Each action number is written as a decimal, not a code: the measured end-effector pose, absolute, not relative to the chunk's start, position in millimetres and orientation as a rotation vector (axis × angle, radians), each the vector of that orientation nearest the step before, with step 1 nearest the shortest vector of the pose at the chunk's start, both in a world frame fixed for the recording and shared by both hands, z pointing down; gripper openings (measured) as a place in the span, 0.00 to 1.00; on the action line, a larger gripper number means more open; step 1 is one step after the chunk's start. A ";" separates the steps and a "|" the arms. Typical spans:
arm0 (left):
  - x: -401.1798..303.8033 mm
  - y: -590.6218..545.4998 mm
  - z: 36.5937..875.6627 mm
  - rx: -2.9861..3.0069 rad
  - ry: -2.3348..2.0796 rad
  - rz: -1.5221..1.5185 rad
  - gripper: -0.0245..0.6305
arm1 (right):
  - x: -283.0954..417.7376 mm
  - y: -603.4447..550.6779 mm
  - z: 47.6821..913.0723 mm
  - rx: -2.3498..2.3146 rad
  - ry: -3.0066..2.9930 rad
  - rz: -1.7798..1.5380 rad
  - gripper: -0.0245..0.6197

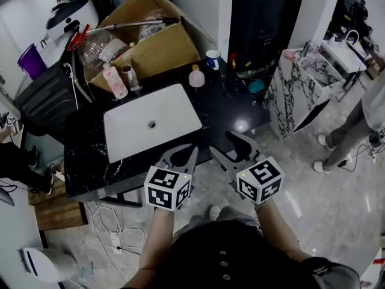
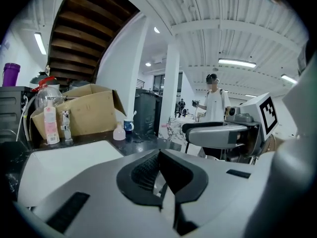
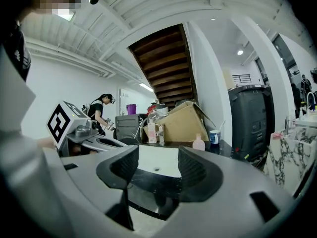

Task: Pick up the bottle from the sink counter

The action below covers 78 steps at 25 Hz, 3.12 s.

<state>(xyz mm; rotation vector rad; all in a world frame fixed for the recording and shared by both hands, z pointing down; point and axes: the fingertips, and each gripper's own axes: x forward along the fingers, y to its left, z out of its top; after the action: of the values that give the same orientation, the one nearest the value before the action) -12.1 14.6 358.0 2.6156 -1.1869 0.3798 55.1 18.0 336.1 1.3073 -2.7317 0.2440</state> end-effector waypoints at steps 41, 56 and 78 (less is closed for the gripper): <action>-9.2 -165.2 374.2 2.543 -1.231 0.419 0.06 | 74.9 -161.9 370.0 1.289 -2.672 0.352 0.41; -40.7 -243.1 387.4 2.584 -1.144 0.432 0.06 | 28.1 -238.7 378.5 1.290 -2.587 0.314 0.41; -34.2 -294.8 430.3 2.487 -1.167 0.448 0.06 | 34.4 -305.0 424.1 1.146 -2.500 0.356 0.43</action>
<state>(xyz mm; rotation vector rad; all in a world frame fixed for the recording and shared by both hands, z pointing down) -34.2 -294.8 430.3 2.4873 -1.1672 0.4481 34.4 -305.0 424.1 1.1457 -2.4996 0.3558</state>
